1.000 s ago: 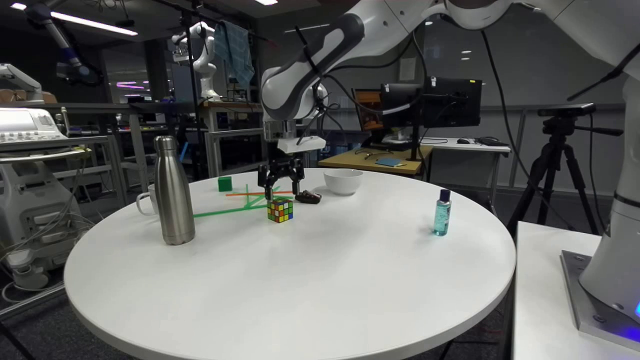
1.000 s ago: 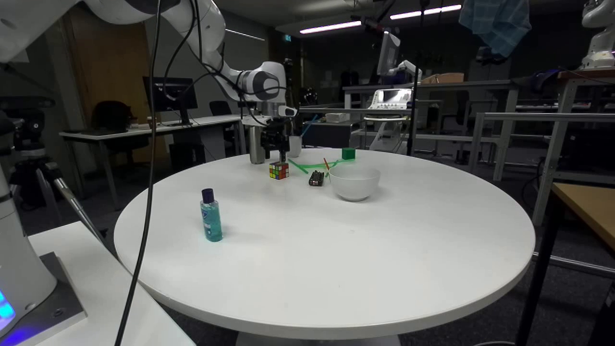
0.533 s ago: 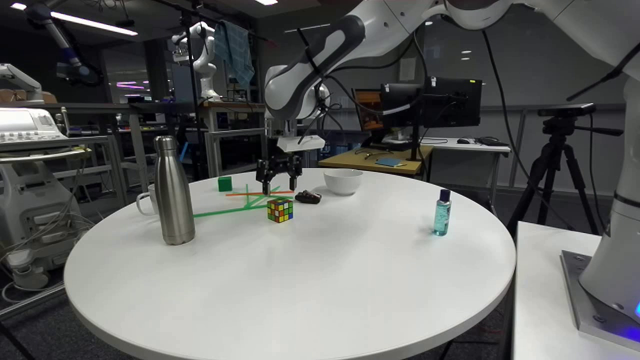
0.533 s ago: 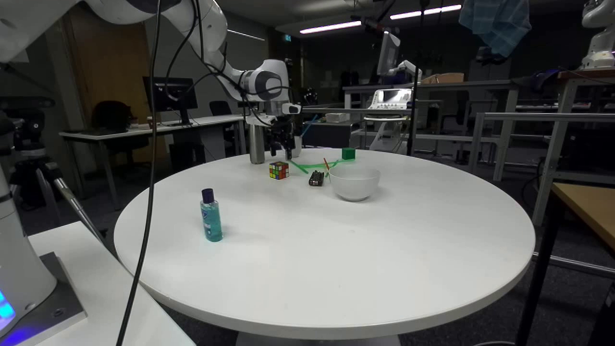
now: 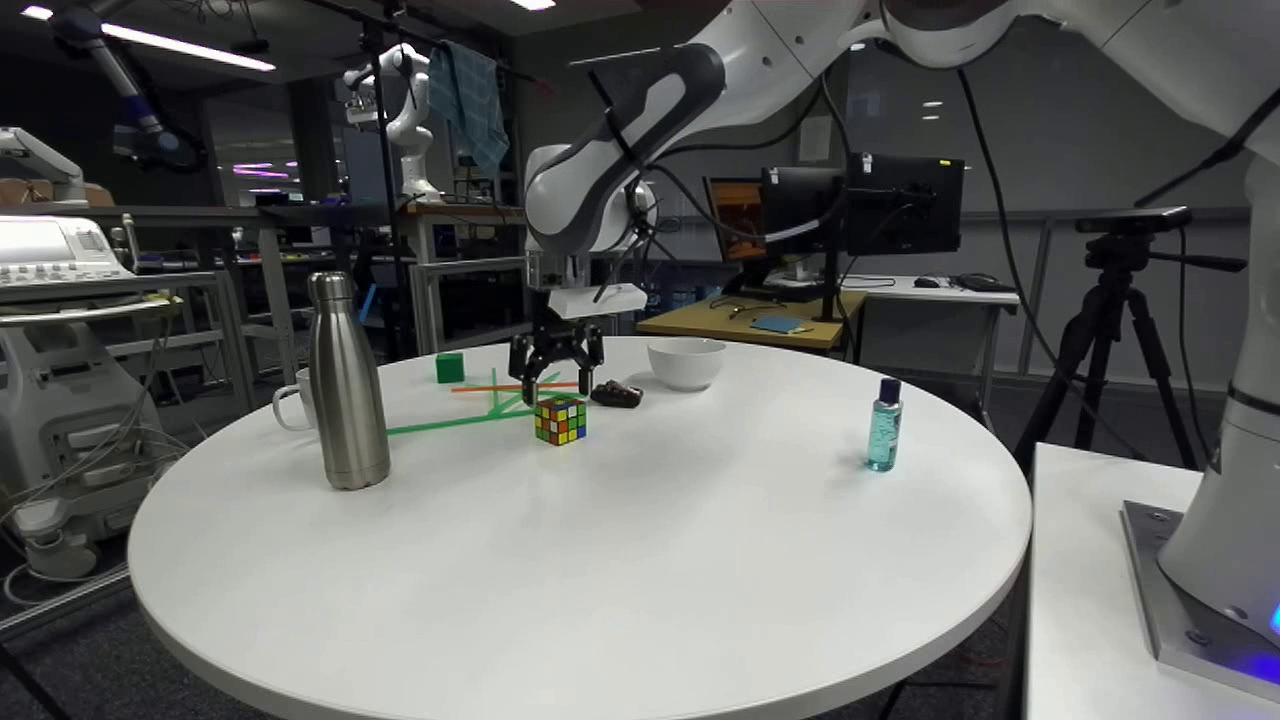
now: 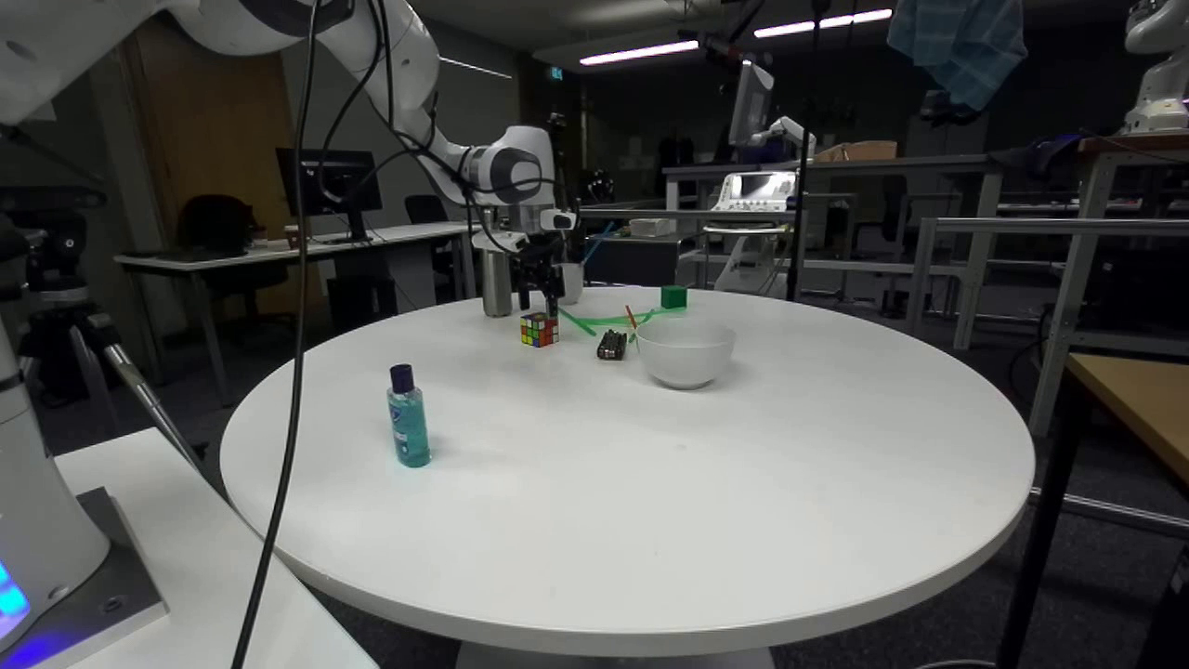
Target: Move the Rubik's cube to the right
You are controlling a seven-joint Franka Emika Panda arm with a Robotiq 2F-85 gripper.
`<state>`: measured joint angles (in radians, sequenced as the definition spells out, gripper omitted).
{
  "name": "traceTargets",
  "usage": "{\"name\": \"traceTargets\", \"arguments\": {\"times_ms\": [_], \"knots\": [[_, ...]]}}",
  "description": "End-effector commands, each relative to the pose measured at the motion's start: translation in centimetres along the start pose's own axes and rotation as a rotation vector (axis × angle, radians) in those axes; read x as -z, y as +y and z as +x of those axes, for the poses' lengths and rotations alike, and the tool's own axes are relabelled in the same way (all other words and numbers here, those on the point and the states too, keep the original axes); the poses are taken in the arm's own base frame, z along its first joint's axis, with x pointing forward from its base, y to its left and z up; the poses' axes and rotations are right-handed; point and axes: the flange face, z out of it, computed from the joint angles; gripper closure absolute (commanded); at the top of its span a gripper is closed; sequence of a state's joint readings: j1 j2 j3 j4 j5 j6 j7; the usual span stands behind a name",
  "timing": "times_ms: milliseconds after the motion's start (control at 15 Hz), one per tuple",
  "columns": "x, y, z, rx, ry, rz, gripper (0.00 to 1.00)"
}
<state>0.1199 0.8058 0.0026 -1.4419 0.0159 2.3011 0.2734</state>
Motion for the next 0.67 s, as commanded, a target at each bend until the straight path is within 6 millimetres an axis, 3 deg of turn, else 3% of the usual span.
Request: {"name": "traceTargets", "arguments": {"times_ms": [0, 200, 267, 333, 600], "knots": [[-1.4, -0.8, 0.5, -0.029, -0.017, 0.003, 0.00], [-2.4, -1.0, 0.4, -0.023, -0.030, -0.003, 0.00], [-2.6, -1.1, 0.4, -0.020, -0.031, -0.005, 0.16], [-2.9, -1.1, 0.4, -0.017, -0.035, -0.005, 0.26], [-3.7, -1.1, 0.3, -0.015, -0.044, -0.009, 0.57]]}}
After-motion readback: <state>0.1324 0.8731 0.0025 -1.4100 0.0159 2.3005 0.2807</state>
